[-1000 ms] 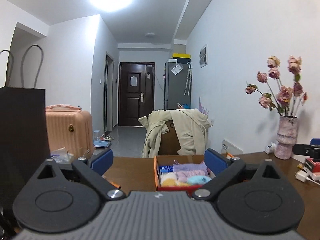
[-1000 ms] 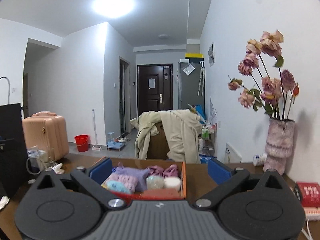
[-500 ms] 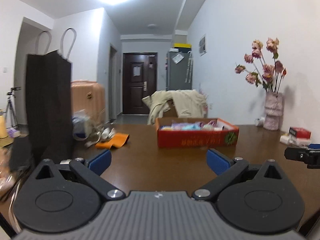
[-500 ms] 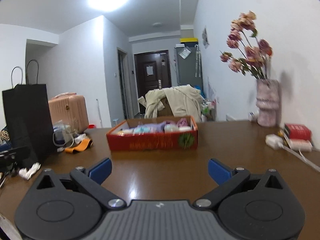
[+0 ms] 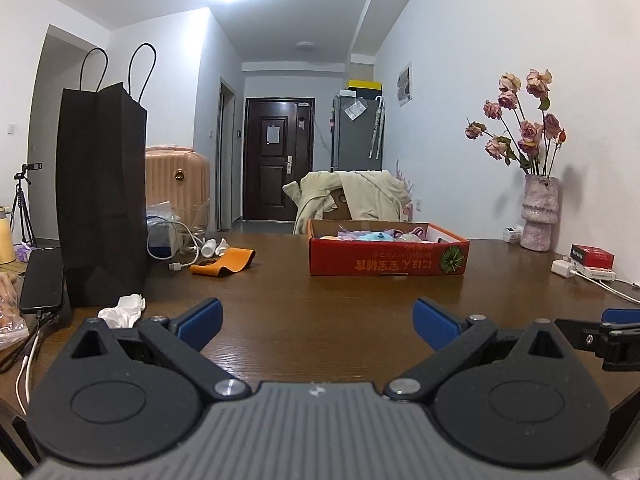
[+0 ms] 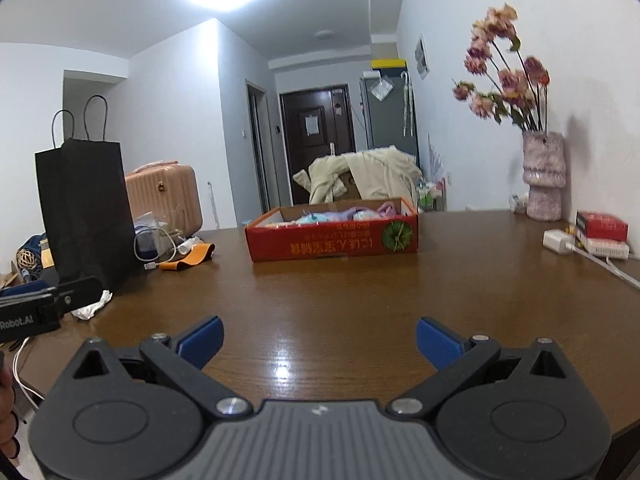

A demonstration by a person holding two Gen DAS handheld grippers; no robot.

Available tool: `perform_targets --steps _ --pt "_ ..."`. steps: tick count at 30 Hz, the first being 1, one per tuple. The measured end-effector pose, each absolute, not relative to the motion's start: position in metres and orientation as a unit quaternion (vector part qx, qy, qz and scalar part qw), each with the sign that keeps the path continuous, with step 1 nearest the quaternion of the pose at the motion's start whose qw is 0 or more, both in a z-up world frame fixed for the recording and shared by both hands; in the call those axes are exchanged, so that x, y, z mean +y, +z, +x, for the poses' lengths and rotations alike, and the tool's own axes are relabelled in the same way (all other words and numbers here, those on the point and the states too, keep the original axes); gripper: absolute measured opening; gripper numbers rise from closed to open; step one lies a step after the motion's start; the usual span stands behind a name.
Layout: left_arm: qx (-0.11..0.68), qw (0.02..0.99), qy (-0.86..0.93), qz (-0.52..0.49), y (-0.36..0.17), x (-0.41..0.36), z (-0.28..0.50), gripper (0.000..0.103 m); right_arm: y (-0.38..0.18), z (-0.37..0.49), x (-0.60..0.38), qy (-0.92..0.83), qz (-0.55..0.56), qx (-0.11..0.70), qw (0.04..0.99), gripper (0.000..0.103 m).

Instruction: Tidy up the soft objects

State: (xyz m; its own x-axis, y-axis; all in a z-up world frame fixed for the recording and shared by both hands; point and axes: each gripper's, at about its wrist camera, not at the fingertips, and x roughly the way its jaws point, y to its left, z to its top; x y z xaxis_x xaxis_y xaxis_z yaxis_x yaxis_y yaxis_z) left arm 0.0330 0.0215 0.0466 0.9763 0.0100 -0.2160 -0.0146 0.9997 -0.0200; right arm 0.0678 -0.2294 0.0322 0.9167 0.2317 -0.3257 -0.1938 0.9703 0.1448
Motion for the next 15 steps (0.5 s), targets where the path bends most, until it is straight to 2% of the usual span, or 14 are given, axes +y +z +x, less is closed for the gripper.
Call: perform_targets --steps 15 --pt "0.107 0.994 0.002 -0.007 0.0474 0.0197 0.0335 0.103 0.0331 0.0735 -0.2365 0.1 0.053 0.175 0.978 0.103"
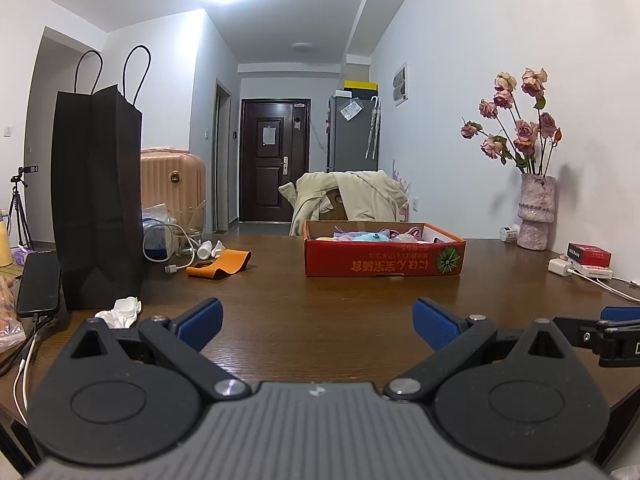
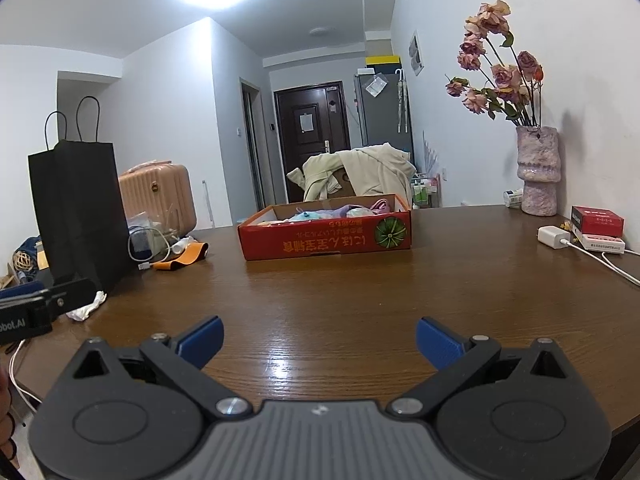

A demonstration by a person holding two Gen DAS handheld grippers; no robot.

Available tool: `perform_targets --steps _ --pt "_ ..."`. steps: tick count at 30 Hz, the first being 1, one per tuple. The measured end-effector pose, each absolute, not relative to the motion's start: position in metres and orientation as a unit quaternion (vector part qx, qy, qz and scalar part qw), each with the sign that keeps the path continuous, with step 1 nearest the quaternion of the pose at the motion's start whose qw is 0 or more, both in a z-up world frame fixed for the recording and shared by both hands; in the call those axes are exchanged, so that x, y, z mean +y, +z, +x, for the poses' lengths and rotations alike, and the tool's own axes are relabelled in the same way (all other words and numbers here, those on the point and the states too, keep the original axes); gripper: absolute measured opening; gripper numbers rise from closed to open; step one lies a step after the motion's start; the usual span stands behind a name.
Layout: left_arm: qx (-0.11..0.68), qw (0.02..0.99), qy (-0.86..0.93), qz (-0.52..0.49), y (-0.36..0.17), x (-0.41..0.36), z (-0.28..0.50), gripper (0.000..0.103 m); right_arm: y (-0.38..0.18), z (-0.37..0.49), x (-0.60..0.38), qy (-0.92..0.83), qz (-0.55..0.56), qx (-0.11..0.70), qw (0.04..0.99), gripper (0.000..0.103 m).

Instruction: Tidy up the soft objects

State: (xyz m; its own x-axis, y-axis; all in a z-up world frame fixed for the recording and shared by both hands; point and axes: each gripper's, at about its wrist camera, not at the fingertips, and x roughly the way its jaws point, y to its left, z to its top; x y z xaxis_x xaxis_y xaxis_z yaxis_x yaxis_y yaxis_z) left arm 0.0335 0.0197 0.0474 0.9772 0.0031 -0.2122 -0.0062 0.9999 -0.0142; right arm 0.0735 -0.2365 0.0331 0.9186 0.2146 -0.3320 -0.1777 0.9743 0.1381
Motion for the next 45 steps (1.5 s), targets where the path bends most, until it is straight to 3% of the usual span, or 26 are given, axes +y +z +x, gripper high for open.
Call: perform_targets --steps 45 --pt "0.103 0.995 0.001 -0.005 0.0483 0.017 0.0314 0.103 0.032 0.0723 -0.2412 0.097 0.055 0.173 0.979 0.103"
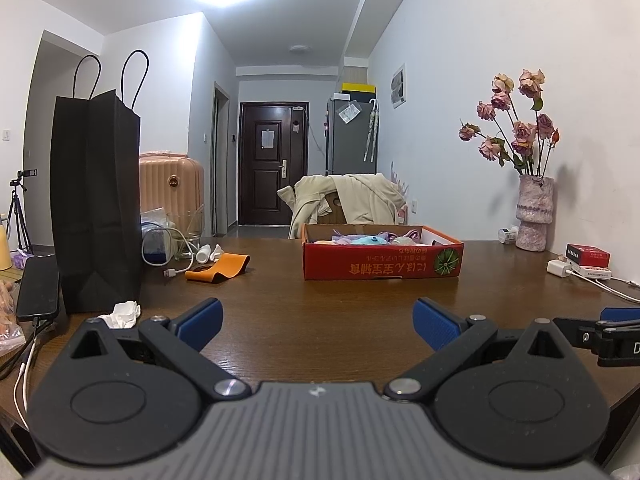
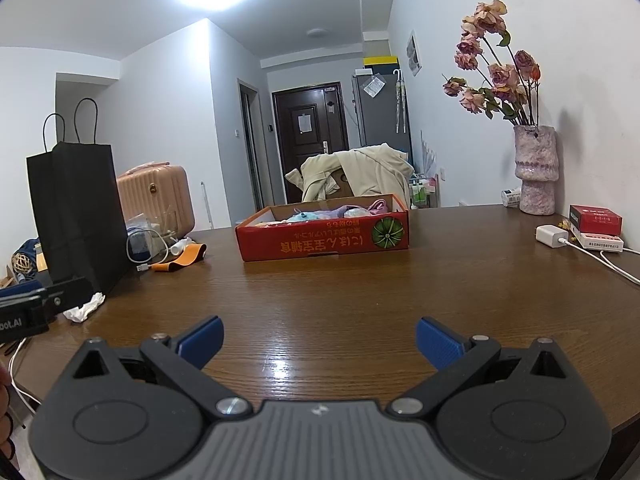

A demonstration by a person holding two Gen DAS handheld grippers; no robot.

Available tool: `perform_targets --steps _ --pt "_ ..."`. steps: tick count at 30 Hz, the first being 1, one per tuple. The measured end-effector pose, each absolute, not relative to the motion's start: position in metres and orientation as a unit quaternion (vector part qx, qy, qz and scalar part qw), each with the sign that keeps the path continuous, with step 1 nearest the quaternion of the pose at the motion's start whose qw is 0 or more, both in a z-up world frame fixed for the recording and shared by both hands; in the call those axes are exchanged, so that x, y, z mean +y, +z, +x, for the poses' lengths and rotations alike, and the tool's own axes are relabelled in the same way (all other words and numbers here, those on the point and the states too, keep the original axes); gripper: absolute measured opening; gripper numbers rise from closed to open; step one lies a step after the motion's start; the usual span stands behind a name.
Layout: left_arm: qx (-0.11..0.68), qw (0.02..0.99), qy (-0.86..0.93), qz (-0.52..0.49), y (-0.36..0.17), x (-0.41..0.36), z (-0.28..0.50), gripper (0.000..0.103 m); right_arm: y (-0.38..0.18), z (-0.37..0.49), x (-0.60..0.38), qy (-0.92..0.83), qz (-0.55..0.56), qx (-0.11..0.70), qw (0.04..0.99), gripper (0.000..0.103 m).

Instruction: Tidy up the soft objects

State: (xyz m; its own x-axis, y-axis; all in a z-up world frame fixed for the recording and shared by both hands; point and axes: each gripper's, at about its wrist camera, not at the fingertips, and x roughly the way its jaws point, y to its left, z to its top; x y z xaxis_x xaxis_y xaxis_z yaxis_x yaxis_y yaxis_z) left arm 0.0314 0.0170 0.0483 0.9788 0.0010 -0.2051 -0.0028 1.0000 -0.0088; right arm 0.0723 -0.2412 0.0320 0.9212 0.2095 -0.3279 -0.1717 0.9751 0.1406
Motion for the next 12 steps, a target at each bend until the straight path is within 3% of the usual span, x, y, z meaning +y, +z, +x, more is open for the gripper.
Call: perform_targets --steps 12 --pt "0.091 0.996 0.009 0.009 0.0474 0.0128 0.0298 0.103 0.0309 0.073 -0.2411 0.098 0.056 0.173 0.978 0.103"
